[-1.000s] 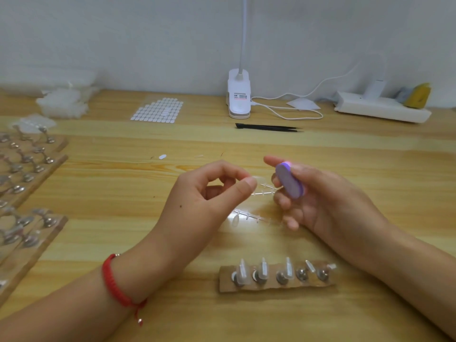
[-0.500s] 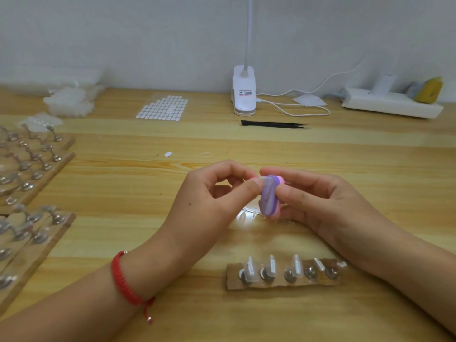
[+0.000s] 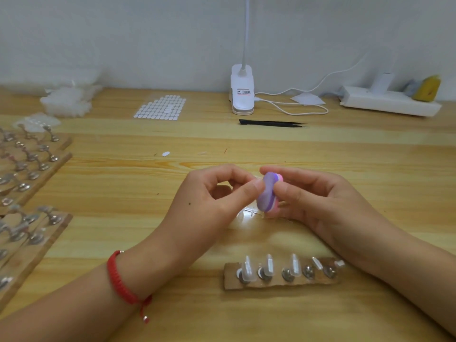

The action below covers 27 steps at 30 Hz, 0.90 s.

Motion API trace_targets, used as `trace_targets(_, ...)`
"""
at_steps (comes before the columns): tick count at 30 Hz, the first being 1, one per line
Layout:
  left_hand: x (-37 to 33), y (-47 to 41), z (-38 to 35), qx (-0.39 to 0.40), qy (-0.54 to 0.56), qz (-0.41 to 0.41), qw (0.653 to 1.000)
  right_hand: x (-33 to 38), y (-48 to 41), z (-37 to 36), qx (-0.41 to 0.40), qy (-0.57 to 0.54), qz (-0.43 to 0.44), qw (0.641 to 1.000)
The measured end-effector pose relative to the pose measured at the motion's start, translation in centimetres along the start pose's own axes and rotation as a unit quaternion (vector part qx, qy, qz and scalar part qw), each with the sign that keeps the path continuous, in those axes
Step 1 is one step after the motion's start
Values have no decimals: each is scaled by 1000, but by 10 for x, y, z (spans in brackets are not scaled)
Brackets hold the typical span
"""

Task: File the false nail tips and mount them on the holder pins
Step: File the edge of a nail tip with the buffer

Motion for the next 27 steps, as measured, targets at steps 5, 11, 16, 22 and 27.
trace_targets(5,1,0,1,-18,5,-1,1000,2,-1,2,-19,-36,-6,999)
trace_targets(11,2,-1,-2,20,-22,-6,1000,1,0,0,-21,-10,2,1000)
trace_targets(16,1,-1,0,4,-21,-10,1000,1,1,-4,-10,15,-8,1000)
trace_targets(22,2,-2,1,-4,-20,-7,1000,3,3,-2,-41,-1,3,999)
trace_targets(27,2,-1,-1,2,-31,-11,999,2,3,-1,-71,8,18,997)
Point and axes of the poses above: each hand's wrist, its own y-axis away from the middle knuckle, its own z-axis out of the back of the hand, x = y × z, the point moved 4 cm from there along -y, towards the middle knuckle, and after that the axes turned 10 degrees about -y, right-handed, at the moved point
